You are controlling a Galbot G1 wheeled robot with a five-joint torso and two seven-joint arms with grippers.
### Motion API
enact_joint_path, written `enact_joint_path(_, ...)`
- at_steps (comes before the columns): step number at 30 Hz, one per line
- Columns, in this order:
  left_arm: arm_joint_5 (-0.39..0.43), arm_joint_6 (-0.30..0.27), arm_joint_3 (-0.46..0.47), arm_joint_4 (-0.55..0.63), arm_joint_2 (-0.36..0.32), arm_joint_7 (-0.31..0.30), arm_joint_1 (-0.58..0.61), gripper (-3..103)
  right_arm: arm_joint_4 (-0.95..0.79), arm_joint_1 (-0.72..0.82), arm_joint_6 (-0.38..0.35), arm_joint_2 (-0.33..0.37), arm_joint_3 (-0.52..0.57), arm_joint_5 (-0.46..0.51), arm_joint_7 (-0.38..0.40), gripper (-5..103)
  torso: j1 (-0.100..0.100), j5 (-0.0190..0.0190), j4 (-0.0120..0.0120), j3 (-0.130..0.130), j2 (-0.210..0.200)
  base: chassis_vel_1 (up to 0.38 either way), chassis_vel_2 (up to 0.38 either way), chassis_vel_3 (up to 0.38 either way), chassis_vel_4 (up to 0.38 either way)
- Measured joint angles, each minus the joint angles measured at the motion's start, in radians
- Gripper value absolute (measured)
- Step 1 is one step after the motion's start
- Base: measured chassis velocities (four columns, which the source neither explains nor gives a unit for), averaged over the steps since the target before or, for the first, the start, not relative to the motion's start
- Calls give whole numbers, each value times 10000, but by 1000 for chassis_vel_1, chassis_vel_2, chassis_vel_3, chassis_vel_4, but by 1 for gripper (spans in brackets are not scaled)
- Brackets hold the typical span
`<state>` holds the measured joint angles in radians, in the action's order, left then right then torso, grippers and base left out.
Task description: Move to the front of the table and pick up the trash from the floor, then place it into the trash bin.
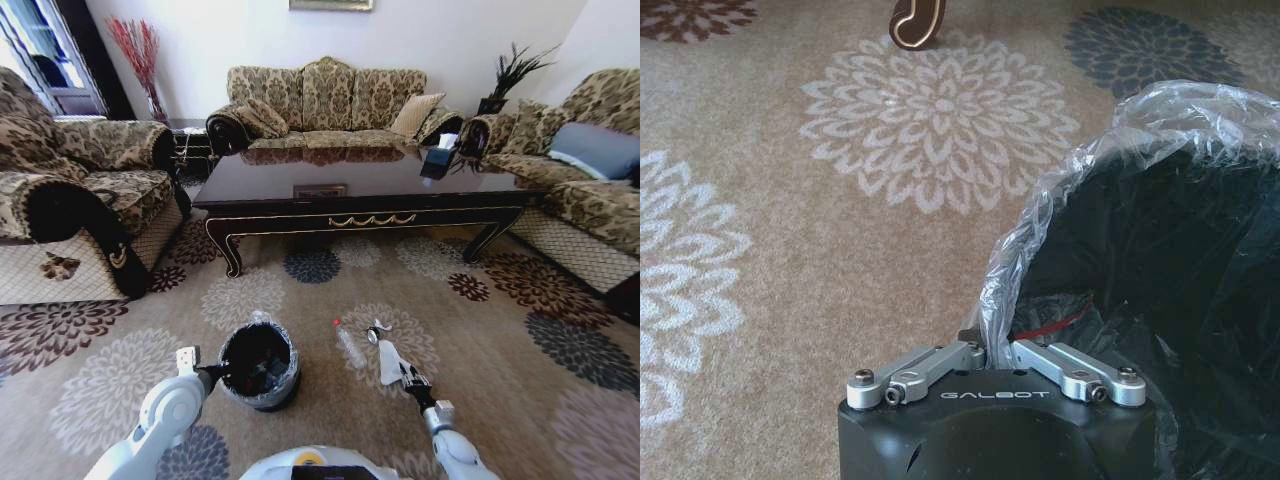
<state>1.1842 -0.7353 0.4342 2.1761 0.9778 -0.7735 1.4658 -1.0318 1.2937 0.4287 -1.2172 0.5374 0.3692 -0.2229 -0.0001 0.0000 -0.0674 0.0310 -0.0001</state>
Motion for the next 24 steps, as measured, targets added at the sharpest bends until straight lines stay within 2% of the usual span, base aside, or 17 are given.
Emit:
enact_joint_path(2, -2, 0, 1, 0, -1, 17, 14, 0, -60, 39, 24, -7, 16, -6, 1, 8, 0, 0, 0, 0, 0, 0, 0, 0, 0)
enact_joint_path(6, -6, 1, 1, -13, 8, 24, 11, 0, -147, 68, 32, -24, 40, -22, 10, 1, 0, 0, 0, 0, 0, 0, 0, 0, 0)
enact_joint_path(16, -143, 0, -94, -68, 77, 83, -10, 0, -402, 249, 95, -13, 176, -25, 29, 0, 0, 1, 0, 0, 0, 0, 0, 0, 0)
enact_joint_path(24, -151, 0, -496, -279, 128, 130, -435, 0, -2972, 1243, 73, 787, 483, -7, 144, 0, 0, -1, -1, 0, 0, 0, 0, 0, 0)
